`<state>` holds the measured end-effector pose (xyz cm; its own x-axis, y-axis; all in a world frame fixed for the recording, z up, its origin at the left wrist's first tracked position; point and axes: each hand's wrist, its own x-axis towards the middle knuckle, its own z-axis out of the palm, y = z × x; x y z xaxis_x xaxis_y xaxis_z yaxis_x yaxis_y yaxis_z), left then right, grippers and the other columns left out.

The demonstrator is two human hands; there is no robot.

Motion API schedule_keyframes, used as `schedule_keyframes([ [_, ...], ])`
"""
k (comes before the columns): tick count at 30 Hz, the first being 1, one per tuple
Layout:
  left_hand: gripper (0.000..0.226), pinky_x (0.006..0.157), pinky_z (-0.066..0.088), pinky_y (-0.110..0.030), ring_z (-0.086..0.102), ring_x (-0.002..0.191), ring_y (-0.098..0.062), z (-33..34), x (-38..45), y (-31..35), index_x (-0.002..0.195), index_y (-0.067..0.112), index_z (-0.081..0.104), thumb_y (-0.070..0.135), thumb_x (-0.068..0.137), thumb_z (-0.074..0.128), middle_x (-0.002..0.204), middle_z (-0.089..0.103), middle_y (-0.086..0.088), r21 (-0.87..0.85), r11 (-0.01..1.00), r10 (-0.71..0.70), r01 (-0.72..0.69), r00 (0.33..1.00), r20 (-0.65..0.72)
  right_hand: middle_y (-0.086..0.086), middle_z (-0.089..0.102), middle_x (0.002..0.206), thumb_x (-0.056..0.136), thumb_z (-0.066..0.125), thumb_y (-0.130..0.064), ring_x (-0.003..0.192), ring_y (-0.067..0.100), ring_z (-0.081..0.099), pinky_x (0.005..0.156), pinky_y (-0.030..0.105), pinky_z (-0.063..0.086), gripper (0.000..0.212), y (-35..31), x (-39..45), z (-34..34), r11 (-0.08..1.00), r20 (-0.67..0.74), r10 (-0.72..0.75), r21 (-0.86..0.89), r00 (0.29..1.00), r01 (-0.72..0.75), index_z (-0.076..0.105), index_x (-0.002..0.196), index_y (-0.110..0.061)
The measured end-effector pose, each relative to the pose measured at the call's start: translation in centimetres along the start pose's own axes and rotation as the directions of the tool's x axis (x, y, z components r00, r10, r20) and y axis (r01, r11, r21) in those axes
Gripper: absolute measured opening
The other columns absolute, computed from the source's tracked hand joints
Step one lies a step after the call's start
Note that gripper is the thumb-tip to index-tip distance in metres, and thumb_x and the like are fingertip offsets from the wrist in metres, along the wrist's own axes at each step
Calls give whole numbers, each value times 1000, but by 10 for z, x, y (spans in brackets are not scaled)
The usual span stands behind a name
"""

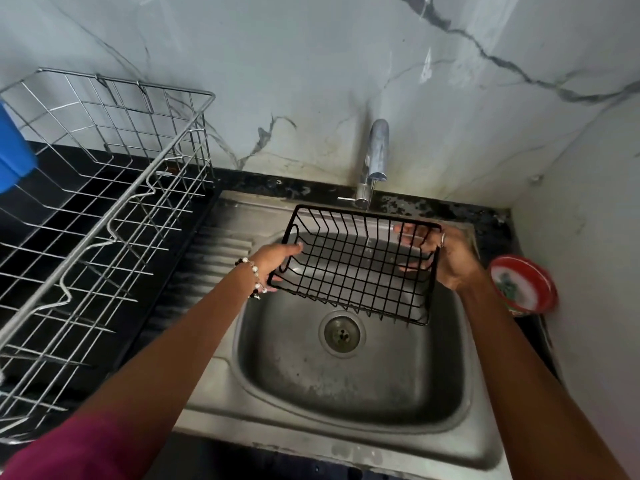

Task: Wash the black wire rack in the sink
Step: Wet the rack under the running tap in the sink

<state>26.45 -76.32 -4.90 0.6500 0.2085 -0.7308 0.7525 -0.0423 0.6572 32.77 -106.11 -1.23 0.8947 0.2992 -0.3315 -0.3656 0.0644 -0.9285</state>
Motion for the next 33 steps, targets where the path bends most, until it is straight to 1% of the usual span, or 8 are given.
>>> schedule_keyframes([
  [4,30,85,49,-54,70,77,-39,0,0,1,113,26,56,48,93,50,117,60,-17,-231,972,9,36,981,193,14,63,125,61,44,-6,113,24,57,88,67,45,62,6,7,-9,999,32,53,-8,998,-53,56,122,-4],
  [7,31,82,49,-63,65,92,-50,6,-4,0,124,44,51,54,96,42,118,63,-20,-231,971,-5,52,980,198,8,69,115,83,42,-9,110,23,62,89,58,49,37,12,11,-9,985,-71,91,-141,993,-100,61,115,-7],
  [12,46,82,47,-58,61,101,-47,15,-16,15,136,44,41,60,93,42,123,60,-15,-168,984,-45,65,992,119,-2,69,108,91,59,-15,98,12,62,84,24,47,20,-2,17,5,642,-271,-362,-766,892,28,69,109,-14],
  [15,49,70,50,-49,63,95,-42,18,-24,30,136,40,44,60,92,46,118,61,-13,-70,998,1,2,999,37,1,70,109,94,51,-1,101,14,65,92,26,50,23,-17,19,32,852,-162,-293,-490,942,181,67,108,-11],
  [17,49,67,49,-43,62,87,-35,21,-29,39,135,37,48,59,91,49,114,61,-10,-9,998,59,-59,998,1,15,70,107,94,42,8,101,25,68,88,32,55,29,-26,19,53,989,-23,-51,-140,998,47,63,112,-2],
  [23,44,57,41,-26,55,95,-23,29,-37,64,131,17,54,42,95,54,130,55,-10,228,953,211,-200,977,-23,29,64,111,89,27,15,103,35,67,87,37,57,37,-53,27,85,963,82,161,205,984,-174,59,106,12],
  [29,61,95,47,-43,54,113,-30,29,-48,80,144,16,40,49,93,52,143,44,-13,373,924,107,-89,994,-27,29,64,110,92,44,8,102,36,65,90,39,54,21,-51,27,84,954,-31,256,-153,966,-258,59,105,14],
  [33,64,81,52,-38,56,91,-26,27,-54,86,141,20,39,53,89,56,138,45,-12,445,894,71,-51,997,-28,30,65,108,94,38,8,103,37,66,92,41,54,24,-52,27,82,973,-15,231,-25,973,-231,60,102,14],
])
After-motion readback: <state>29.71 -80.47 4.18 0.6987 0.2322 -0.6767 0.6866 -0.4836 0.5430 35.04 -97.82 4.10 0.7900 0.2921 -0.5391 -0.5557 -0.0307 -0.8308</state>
